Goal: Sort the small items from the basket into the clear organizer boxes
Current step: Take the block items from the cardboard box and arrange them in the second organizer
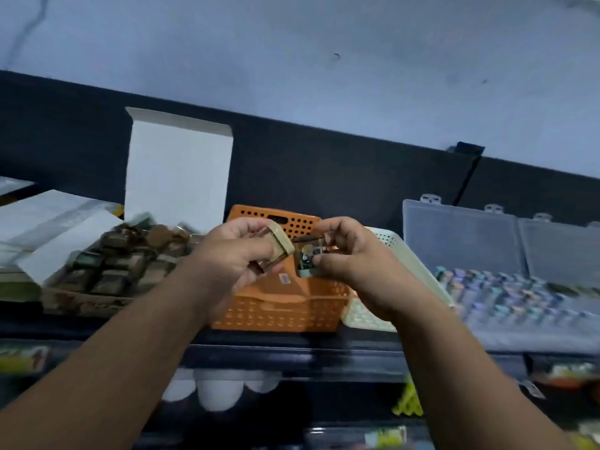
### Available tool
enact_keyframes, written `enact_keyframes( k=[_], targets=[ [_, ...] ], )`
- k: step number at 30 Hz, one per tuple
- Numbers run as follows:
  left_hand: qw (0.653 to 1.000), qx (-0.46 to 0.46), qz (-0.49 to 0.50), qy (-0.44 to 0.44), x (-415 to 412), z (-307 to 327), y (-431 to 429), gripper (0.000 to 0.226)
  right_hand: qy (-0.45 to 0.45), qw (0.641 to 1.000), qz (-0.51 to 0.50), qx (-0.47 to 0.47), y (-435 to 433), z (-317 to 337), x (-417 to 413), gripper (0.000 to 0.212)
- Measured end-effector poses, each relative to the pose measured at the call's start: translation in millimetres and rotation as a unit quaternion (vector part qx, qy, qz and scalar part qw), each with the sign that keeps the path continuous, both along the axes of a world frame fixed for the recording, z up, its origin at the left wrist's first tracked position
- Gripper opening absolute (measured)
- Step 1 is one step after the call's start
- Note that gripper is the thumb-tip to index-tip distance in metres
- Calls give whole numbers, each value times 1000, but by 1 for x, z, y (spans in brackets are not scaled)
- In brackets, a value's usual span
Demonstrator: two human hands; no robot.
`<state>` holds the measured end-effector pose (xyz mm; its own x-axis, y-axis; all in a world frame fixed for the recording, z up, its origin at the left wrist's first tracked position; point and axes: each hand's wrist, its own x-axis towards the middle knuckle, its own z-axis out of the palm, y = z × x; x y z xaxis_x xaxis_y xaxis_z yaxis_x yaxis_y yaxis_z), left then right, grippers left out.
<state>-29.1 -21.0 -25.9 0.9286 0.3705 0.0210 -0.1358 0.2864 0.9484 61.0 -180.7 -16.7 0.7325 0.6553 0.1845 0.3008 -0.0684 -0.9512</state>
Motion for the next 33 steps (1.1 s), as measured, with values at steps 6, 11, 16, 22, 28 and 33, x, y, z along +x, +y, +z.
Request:
enact_keyframes(
  k=[6, 11, 16, 22, 28, 33],
  targets=[
    [995, -18, -98, 8, 25, -5, -131, 28, 66, 991, -76, 92, -138, -18, 3, 32],
    [980, -36, -194, 4, 42, -11, -247, 27, 93, 979, -142, 115, -263, -31, -7, 26],
    [958, -95, -270, 26, 58, -21, -355, 33, 131, 955, -209, 162, -369, -42, -24, 25],
    [931, -90, -349, 61, 71, -22, -459, 23, 111, 928, -303, 186, -466, -49, -35, 11],
    [929, 18, -368, 46, 100, -24, -531, 7, 106, 907, -360, 193, -527, -55, -25, 15],
    [932, 95, -350, 9, 151, -35, -577, 20, 125, 887, -398, 198, -572, -61, 17, 10]
  ],
)
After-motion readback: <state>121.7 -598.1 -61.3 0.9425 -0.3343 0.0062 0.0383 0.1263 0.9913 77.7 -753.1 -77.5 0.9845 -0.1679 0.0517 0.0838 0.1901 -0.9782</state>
